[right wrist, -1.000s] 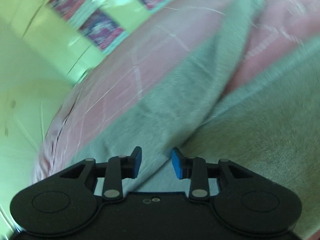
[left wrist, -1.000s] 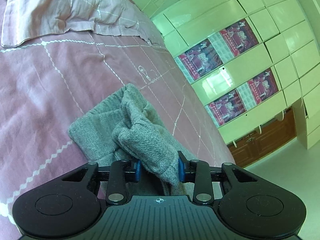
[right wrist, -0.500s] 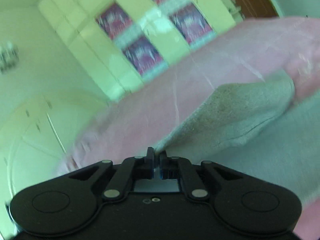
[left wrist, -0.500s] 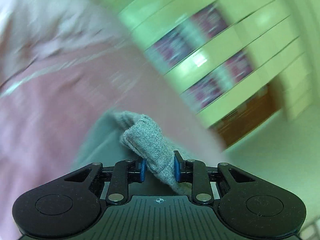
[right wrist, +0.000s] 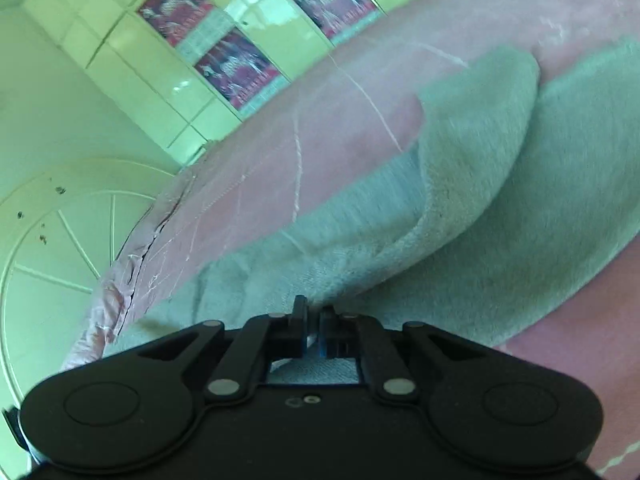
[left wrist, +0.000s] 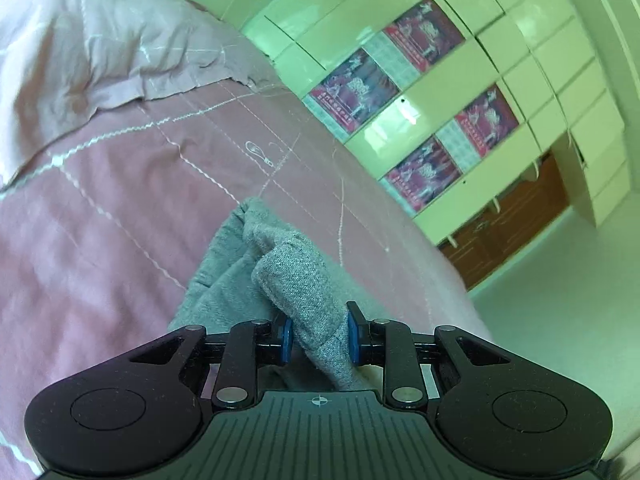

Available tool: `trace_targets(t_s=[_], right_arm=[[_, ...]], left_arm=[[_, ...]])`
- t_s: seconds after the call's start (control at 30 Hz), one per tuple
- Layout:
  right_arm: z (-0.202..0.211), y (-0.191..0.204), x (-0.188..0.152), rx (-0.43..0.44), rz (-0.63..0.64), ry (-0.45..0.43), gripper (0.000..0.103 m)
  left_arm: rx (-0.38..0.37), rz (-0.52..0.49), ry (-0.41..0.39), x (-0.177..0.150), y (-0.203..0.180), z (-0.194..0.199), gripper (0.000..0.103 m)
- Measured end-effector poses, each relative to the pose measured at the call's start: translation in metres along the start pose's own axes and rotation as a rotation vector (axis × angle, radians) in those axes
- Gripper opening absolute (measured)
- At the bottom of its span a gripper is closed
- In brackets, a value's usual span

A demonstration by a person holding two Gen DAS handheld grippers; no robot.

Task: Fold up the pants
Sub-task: 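Lift the cuffs with both tools and fold them over toward the waistband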

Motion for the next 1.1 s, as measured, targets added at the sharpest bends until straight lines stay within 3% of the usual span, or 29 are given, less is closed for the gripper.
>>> trace_targets(t_s=[0.03, 0.07, 0.13, 0.23, 0.3, 0.43, 0.47, 0.53, 0.57, 0.83, 0.93, 1.03, 1.1], right_arm=[[-0.008, -0.003, -0.002, -0.023, 0.008, 0.035, 0.0], [-0.017, -0.008, -0.008, -0.058, 0.004, 0.075, 0.0], [-0.023, -0.013, -0.011, -0.047, -0.058, 0.092, 0.0], [-0.02, -0.004, -0.009, -0.062, -0.027, 0.074, 0.0], [-0.014, 0.0, -0.005, -0.039, -0.035, 0.048, 0.0], [0.012, 0.001, 0.002, 0.023, -0.026, -0.063, 0.0], [0.008, -0.002, 0.0, 0.015, -0.025, -0.048, 0.0], [-0.017, -0.012, -0.015, -0.053, -0.035, 0.088, 0.0], [-0.018, -0.015, -0.019, -0.041, -0.063, 0.081, 0.0], [-0.016, -0.009, -0.017, -0.03, -0.055, 0.068, 0.0], [-0.006, -0.009, -0.016, 0.007, -0.061, 0.042, 0.0], [-0.012, -0.011, -0.021, -0.024, -0.033, 0.062, 0.0], [-0.015, -0.016, -0.021, -0.013, -0.085, 0.073, 0.0]], left_arm=[[0.06, 0.005, 0.06, -0.002, 0.008, -0.009, 0.027], [0.073, 0.021, 0.09, -0.004, 0.017, -0.014, 0.026], [0.051, 0.039, 0.073, -0.004, 0.021, -0.011, 0.027], [0.046, 0.011, 0.069, 0.0, 0.011, -0.01, 0.027], [-0.034, 0.017, 0.01, 0.006, 0.005, -0.004, 0.027], [-0.168, -0.07, -0.097, 0.02, -0.02, 0.004, 0.027], [-0.111, -0.064, -0.059, 0.019, -0.014, -0.001, 0.027], [0.064, -0.056, 0.087, 0.009, 0.011, -0.015, 0.027], [0.08, -0.059, 0.113, 0.003, 0.018, -0.016, 0.027], [0.059, -0.041, 0.06, 0.006, 0.013, -0.006, 0.027], [0.026, -0.11, 0.006, 0.019, -0.006, -0.003, 0.027], [0.105, -0.109, 0.091, 0.014, -0.001, -0.012, 0.027], [0.137, -0.116, 0.142, 0.001, 0.007, -0.013, 0.027]])
Point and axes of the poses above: each gripper's, at about its wrist camera, not at the fingertips, and z roughly against the way its jaws point, y to its left, x to its top, the point moved 3 cm from there along -z, roughly the way its jaws point, and after that the axes turned 13 degrees about -x, right-handed, at the moved point
